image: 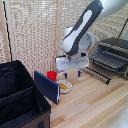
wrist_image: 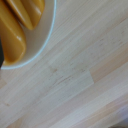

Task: Gently stretch your hand towards the oven tray's handle, obtaining a firm grip, and draw it cautiously out of the oven. Transition your grip to the hot dog bowl, gingerly seizing the edge, and elevate it from the surface. Hover the bowl over the tray, delicately lower it, and temper your grip, establishing the bowl's equilibrium.

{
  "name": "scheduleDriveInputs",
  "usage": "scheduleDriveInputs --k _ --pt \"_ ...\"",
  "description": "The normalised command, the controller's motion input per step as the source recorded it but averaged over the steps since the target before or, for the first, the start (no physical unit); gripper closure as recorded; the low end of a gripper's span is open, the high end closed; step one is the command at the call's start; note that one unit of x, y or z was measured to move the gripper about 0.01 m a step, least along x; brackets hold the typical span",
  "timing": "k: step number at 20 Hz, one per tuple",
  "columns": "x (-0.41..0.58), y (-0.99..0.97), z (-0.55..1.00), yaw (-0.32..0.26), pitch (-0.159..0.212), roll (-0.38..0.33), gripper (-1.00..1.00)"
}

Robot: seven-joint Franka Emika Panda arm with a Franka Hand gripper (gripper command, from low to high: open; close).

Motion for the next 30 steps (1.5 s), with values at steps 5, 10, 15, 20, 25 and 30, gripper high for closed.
scheduleDriveInputs --k 5,10,15,20,25,30 --pt "-0.169 -0.10 -0.25 0.143 0.003 -0.067 -1.00" --pt "-0.166 -0.25 -0.24 0.135 -0.010 -0.100 -1.00" --pt "0.037 -0.32 -0.20 0.038 -0.121 -0.003 -1.00" --pt "0.054 -0.19 -0.19 0.016 -0.166 0.010 -1.00" --pt "0.001 -0.10 -0.12 0.032 -0.092 0.051 -1.00" --pt "0.000 -0.01 -0.02 0.012 0.007 0.015 1.00"
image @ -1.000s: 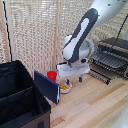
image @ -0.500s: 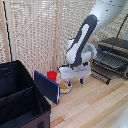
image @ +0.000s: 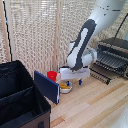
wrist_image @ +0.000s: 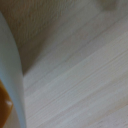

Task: Gently stretch your hand towards the oven tray's handle, obtaining a firm grip, and draw it cautiously out of the oven. Transition your grip to the hot dog bowl, gingerly seizing the edge, and elevate it from the surface. Hover the bowl over the tray, delicately lower it, and temper your grip, establishing the bowl's equilibrium.

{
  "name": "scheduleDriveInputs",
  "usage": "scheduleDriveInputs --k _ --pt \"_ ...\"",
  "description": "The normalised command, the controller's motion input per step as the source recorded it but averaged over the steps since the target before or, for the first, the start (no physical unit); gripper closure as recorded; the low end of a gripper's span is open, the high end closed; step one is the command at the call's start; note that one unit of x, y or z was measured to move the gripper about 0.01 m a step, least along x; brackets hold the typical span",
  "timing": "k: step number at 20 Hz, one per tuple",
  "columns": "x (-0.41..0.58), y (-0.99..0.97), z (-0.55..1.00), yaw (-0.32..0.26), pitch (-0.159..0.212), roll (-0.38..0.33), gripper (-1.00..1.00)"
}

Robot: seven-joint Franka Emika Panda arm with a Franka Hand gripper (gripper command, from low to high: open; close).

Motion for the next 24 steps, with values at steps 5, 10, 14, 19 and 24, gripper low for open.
scheduleDriveInputs --k 5,10,14,19,24 --pt "0.030 0.05 0.00 0.003 0.000 -0.006 1.00" --pt "0.018 0.09 0.00 0.033 -0.004 -0.007 1.00" --pt "-0.001 0.02 0.00 0.000 0.000 0.000 1.00" --pt "0.003 0.00 0.00 -0.001 -0.001 0.000 1.00" --pt "0.000 0.00 0.04 -0.007 0.021 0.000 1.00"
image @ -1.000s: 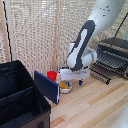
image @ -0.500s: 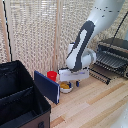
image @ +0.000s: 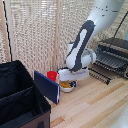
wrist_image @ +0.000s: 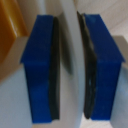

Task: Gently stretch your hand towards the oven tray's handle, obtaining a firm grip, and draw it cautiously out of the oven. Transition your grip to the hot dog bowl, gingerly seizing the edge, and elevate it from the surface. Hover the bowl over the tray, delicately lower it, and temper your grip, establishing the bowl's equilibrium.

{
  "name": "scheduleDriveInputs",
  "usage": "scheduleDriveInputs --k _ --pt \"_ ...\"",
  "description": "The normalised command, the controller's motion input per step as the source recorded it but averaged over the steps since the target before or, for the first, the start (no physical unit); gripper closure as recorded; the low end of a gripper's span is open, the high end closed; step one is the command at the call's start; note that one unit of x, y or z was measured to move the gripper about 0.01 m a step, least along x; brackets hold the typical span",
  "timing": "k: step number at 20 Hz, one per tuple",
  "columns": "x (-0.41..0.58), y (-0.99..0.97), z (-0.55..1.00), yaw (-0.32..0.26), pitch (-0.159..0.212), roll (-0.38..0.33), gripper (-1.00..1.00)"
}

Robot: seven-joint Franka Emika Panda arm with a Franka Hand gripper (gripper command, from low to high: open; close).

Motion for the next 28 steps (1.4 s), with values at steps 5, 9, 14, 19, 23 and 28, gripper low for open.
scheduleDriveInputs --k 5,9,14,19,23,28 --pt "0.000 -0.06 0.62 0.000 0.144 0.020 1.00" --pt "0.008 -0.11 0.82 0.000 0.150 0.020 1.00" --pt "0.276 -0.04 0.83 -0.034 0.147 -0.002 1.00" --pt "0.552 -0.15 0.77 -0.079 0.093 -0.017 1.00" --pt "0.633 -0.23 0.64 -0.195 0.040 -0.069 1.00" --pt "0.485 -0.07 0.59 -0.264 0.022 -0.104 1.00"
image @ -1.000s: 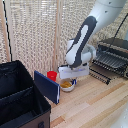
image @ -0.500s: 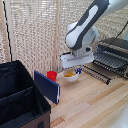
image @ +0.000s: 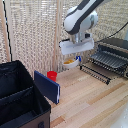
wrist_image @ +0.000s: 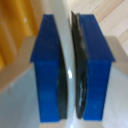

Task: Gently stretch your hand towards the oven tray's handle, obtaining a firm grip, and draw it cautiously out of the oven. Transition your grip to the hot dog bowl, gingerly seizing the edge, and elevate it from the surface. Hover the bowl over the tray, delicately lower it, and temper your grip, establishing the bowl's equilibrium.

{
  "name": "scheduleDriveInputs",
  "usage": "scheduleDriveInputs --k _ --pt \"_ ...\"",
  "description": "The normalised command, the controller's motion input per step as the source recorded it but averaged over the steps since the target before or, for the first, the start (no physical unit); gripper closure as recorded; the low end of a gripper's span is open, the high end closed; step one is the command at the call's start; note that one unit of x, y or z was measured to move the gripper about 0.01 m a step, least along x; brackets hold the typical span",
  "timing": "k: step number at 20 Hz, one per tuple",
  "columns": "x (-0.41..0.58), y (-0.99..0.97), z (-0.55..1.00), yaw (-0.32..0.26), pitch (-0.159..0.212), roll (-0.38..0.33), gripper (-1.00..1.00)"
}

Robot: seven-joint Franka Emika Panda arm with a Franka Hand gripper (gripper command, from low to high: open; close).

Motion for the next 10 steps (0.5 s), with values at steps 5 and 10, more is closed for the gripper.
scheduleDriveInputs --k 5,10 --pt "0.505 -0.09 0.79 -0.234 0.042 -0.122 1.00" --pt "0.509 -0.27 0.68 -0.193 -0.002 -0.075 1.00"
